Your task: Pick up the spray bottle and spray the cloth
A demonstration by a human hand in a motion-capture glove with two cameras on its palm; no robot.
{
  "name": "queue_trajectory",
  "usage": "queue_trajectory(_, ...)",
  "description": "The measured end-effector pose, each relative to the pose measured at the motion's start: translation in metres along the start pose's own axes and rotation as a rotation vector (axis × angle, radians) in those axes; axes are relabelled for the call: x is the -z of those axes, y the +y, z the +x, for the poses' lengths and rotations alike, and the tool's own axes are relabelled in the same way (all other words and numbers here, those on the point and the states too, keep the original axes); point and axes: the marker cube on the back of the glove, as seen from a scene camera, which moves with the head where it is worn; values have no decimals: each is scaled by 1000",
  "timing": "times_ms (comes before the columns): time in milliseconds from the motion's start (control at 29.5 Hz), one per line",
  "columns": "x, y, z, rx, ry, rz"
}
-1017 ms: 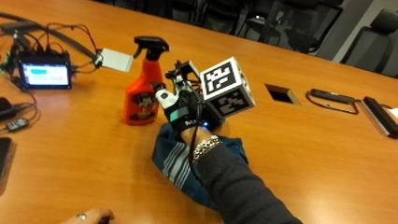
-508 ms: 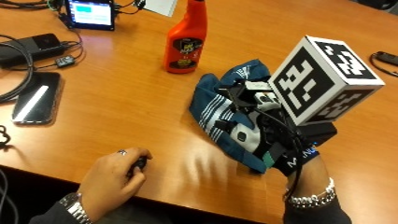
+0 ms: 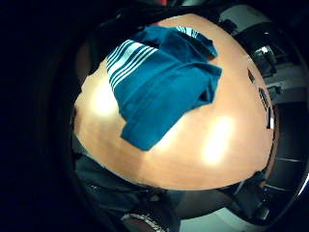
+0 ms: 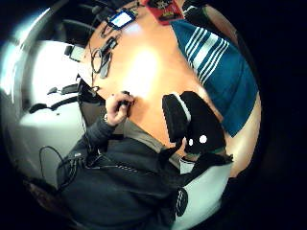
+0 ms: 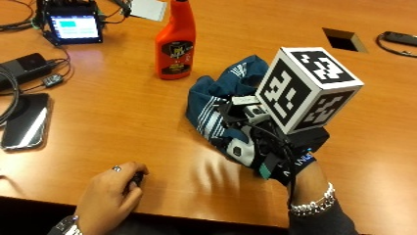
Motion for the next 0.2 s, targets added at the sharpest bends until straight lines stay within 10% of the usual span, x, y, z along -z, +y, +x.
queue_trajectory(203,-6,1,-1,3,17,-15)
